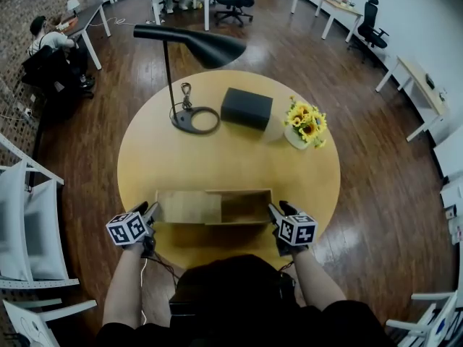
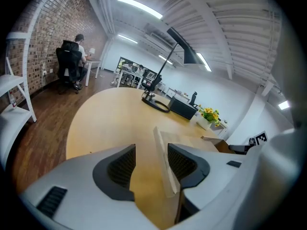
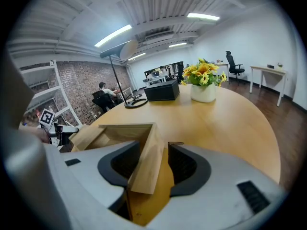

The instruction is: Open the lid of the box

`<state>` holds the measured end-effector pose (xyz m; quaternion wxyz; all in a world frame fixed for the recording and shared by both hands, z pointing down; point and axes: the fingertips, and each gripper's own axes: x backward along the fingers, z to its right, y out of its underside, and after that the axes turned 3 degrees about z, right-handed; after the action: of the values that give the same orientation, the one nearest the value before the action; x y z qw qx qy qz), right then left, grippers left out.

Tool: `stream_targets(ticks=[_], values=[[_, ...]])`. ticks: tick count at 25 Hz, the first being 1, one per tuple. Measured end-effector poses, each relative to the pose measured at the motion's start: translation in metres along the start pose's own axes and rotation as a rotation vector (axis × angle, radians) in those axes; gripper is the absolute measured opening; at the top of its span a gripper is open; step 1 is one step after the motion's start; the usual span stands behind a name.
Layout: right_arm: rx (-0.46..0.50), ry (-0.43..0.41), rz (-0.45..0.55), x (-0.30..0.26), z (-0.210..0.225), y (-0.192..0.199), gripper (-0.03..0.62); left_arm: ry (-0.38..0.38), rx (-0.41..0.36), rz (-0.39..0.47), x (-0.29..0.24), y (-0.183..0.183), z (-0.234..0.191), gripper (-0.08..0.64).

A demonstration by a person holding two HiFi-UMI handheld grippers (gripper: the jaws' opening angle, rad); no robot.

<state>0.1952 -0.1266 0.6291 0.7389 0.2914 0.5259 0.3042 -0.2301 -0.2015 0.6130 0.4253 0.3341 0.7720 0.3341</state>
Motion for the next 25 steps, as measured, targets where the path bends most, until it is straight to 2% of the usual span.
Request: stream_targets(ticks=[5, 6, 7, 9, 11, 13, 17, 25], values=[[-0.014, 0.012, 0.007, 0.001, 0.002, 0.001, 0.190, -0.100, 0.037, 0.032, 0.018, -0.007, -0.045, 0.183], [-0.016, 0.008, 0.010, 0.002, 0.001, 0.000, 0.190, -0.120, 0.043, 0.047, 0.023, -0.009, -0.053, 0.142], [-0.017, 0.008, 0.012, 0.002, 0.001, 0.000, 0.189, -0.123, 0.053, 0.067, 0.026, -0.012, -0.058, 0.129], [-0.012, 0.008, 0.018, 0.002, 0.000, 0.000, 0.189, -0.078, 0.059, 0.105, 0.030, -0.018, -0.055, 0.130], [0.001, 0.010, 0.029, 0.003, -0.001, -0.003, 0.189, -0.019, 0.001, 0.112, 0.027, -0.015, -0.039, 0.132], [0.008, 0.024, 0.038, 0.004, 0.003, -0.004, 0.189, 0.005, -0.051, 0.100, 0.017, -0.002, -0.023, 0.140], [0.002, 0.033, 0.026, 0.007, 0.003, -0.003, 0.189, -0.061, 0.074, 0.144, 0.016, 0.009, -0.035, 0.169], [-0.033, 0.028, 0.039, 0.002, 0.004, 0.001, 0.189, -0.084, 0.142, 0.186, 0.033, 0.007, -0.052, 0.169]])
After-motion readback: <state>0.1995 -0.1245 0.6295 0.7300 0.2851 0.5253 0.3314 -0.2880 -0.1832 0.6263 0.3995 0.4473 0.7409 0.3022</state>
